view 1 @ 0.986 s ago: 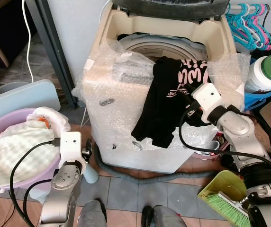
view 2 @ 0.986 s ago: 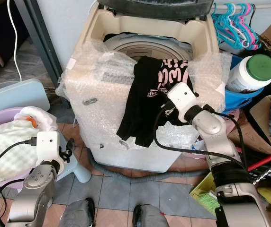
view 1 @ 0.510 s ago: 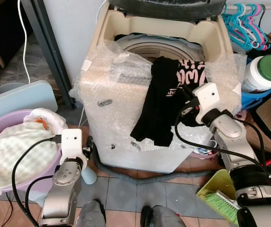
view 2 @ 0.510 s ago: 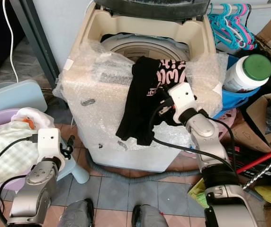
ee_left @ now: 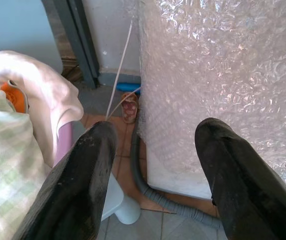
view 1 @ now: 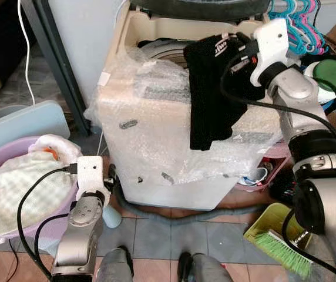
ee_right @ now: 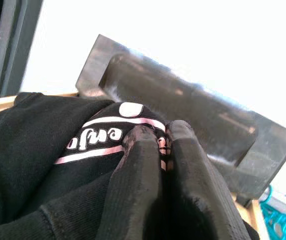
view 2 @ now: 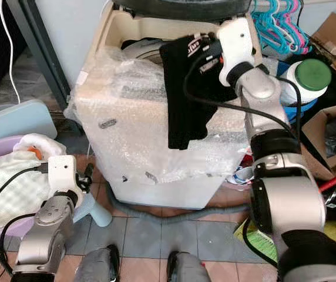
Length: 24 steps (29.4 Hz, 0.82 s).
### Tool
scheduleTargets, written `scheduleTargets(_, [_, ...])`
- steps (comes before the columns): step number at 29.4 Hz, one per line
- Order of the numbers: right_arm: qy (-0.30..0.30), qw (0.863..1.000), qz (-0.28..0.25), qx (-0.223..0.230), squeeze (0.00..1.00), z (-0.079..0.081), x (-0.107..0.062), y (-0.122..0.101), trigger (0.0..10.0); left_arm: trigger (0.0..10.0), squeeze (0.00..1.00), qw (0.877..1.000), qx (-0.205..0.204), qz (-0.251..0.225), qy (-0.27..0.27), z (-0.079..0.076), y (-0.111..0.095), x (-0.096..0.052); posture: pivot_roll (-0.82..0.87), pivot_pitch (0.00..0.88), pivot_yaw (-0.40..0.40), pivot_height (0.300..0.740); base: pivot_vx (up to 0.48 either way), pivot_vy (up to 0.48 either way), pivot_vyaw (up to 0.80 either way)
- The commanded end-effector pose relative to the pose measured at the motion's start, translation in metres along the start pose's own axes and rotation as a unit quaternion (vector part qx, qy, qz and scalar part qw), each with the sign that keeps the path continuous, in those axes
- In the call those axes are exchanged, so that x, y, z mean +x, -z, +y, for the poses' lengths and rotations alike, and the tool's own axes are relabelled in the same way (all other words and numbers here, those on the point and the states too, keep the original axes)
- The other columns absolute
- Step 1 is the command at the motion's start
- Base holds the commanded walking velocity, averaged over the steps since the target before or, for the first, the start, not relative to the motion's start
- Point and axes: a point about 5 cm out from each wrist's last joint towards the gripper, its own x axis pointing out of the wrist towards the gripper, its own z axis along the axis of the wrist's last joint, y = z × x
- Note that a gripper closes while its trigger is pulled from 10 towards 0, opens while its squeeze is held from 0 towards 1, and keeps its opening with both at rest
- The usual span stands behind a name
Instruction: Clothes washing
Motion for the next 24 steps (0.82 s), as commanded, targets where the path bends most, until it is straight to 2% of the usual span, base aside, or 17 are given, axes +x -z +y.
scheduleTargets(1, [0.088,0.996,-0.002,-0.014,0.0,-0.023,0.007,-0.017,2.4,10.0,0.0,1.0,0.001,0.007,-0.008,0.001,0.005,-0.001,0.04,0.106,-0.049,0.74,0.0,0.0,0.0])
scheduleTargets(2, [0.107,0.994,-0.002,-0.02,0.0,-0.027,0.008,-0.021,2.4,10.0,0.0,1.0,0.001,0.007,-0.008,0.001,0.005,-0.001,0.04,0.107,-0.05,0.74,0.0,0.0,0.0])
scheduleTargets(3, [0.127,0.991,0.0,-0.03,0.91,-0.031,0.009,-0.024,10.0,10.0,0.0,1.0,0.001,0.007,-0.008,0.001,0.005,-0.001,0.04,0.106,-0.051,0.74,0.0,0.0,0.0])
scheduleTargets(4, [0.128,0.991,0.003,-0.039,1.0,-0.031,0.01,-0.025,10.0,10.0,0.0,1.0,0.001,0.007,-0.008,0.0,0.005,-0.001,0.04,0.106,-0.052,0.74,0.0,0.0,0.0])
scheduleTargets(5, [0.128,0.991,0.003,-0.039,1.0,-0.031,0.01,-0.025,10.0,10.0,0.0,1.0,0.001,0.007,-0.008,0.0,0.005,-0.001,0.04,0.106,-0.052,0.74,0.0,0.0,0.0])
scheduleTargets(6, [0.123,0.988,0.014,-0.094,1.0,-0.027,0.013,-0.024,10.0,10.0,0.0,1.0,0.001,0.007,-0.01,0.001,0.006,-0.001,0.04,0.107,-0.056,0.74,0.0,0.0,0.0])
scheduleTargets(7, [0.12,0.986,0.019,-0.112,1.0,-0.025,0.013,-0.023,10.0,10.0,0.0,1.0,0.0,0.007,-0.011,0.001,0.006,-0.001,0.04,0.107,-0.056,0.74,0.0,0.0,0.0])
scheduleTargets(9, [0.117,0.983,0.049,-0.129,1.0,-0.022,0.013,-0.015,10.0,10.0,0.0,1.0,0.0,0.008,-0.013,0.001,0.006,-0.001,0.04,0.109,-0.056,0.74,0.0,0.0,0.0])
scheduleTargets(10, [0.095,0.985,0.088,-0.115,1.0,-0.017,0.01,0.002,10.0,10.0,0.0,1.0,-0.001,0.008,-0.013,0.001,0.006,-0.001,0.04,0.11,-0.056,0.74,0.0,0.0,0.0])
scheduleTargets(12, [0.081,0.988,0.092,-0.091,1.0,-0.015,0.006,0.01,10.0,10.0,0.0,1.0,-0.001,0.009,-0.012,0.0,0.006,-0.001,0.04,0.11,-0.055,0.74,0.0,0.0,0.0])
scheduleTargets(15, [0.08,0.988,0.086,-0.097,1.0,-0.016,0.002,0.015,10.0,10.0,0.0,1.0,-0.001,0.009,-0.01,0.0,0.006,-0.001,0.03,0.111,-0.048,0.74,0.0,0.0,0.0])
scheduleTargets(16, [0.063,0.994,0.065,-0.059,1.0,-0.016,-0.003,0.018,10.0,10.0,0.0,1.0,0.0,0.008,-0.007,0.0,0.006,0.0,0.02,0.11,-0.038,0.74,0.0,0.0,0.0])
scheduleTargets(19, [0.039,0.998,0.027,-0.028,1.0,-0.014,-0.008,0.018,10.0,10.0,0.0,1.0,0.001,0.007,-0.004,-0.001,0.006,0.001,0.01,0.105,-0.028,0.74,0.0,0.0,0.0])
scheduleTargets(21, [-0.008,0.999,-0.023,-0.039,1.0,-0.001,-0.018,0.018,10.0,10.0,0.0,1.0,-0.001,0.0,0.003,-0.002,0.004,0.003,0.0,0.098,-0.02,0.74,0.0,0.0,0.0])
scheduleTargets(24, [-0.03,0.998,-0.044,-0.04,1.0,0.015,-0.033,0.024,10.0,10.0,0.0,1.0,-0.012,-0.018,0.003,-0.004,-0.002,0.004,-0.01,0.091,-0.011,0.74,0.0,0.0,0.0])
